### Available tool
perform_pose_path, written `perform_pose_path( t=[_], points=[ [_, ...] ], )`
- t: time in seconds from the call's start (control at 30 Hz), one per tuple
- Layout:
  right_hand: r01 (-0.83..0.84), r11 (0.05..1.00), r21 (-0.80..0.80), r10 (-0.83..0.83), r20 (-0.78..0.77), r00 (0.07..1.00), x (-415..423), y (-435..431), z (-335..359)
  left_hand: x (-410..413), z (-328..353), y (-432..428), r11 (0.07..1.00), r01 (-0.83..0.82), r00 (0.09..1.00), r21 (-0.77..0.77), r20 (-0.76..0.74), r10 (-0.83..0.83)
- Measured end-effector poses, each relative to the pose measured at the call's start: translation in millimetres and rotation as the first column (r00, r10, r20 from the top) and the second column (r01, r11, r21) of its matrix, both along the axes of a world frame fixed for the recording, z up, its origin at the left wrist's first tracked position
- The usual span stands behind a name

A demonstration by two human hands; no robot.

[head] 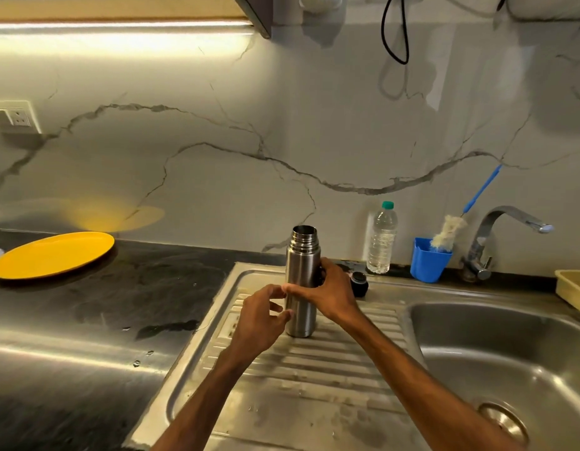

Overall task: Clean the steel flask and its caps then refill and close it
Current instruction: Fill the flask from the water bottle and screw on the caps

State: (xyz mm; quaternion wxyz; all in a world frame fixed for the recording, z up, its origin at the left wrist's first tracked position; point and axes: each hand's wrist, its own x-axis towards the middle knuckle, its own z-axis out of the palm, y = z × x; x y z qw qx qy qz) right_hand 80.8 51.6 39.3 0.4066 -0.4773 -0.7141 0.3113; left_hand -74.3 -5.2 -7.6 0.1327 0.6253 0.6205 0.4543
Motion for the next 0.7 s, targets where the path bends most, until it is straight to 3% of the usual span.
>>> perform_pose_path(
  t=[0.2,0.37,0.47,0.6,0.7],
  points=[
    [0.001,1.000,-0.016,-0.001,0.008,1.000,-2.9,-3.4,-2.6,4.9,-1.8,-3.1,0.996,-0.053,0.998,-0.067,-0.046,0.050],
    [-0.073,0.996,-0.056,0.077,0.073,0.994,10.5,-4.2,-3.6,12.0,-1.5,-18.0,0.970,-0.207,0.943,-0.130,-0.291,0.162],
    [-0.087,0.995,-0.051,0.090,0.042,0.995,44.5,3.7,-4.5,26.9,6.7,-30.5,0.978,-0.172,0.930,-0.116,-0.347,0.122],
    [0.151,0.981,0.125,-0.152,-0.002,0.988,101.4,35.4,-11.5,69.5,14.5,-26.9,0.987,-0.011,0.930,-0.159,-0.365,-0.048],
    [0.249,0.964,0.098,-0.259,0.107,0.960,117.6,74.3,-22.2,105.0,15.8,-6.5,0.989,0.043,0.916,-0.143,-0.390,-0.096]
  ],
)
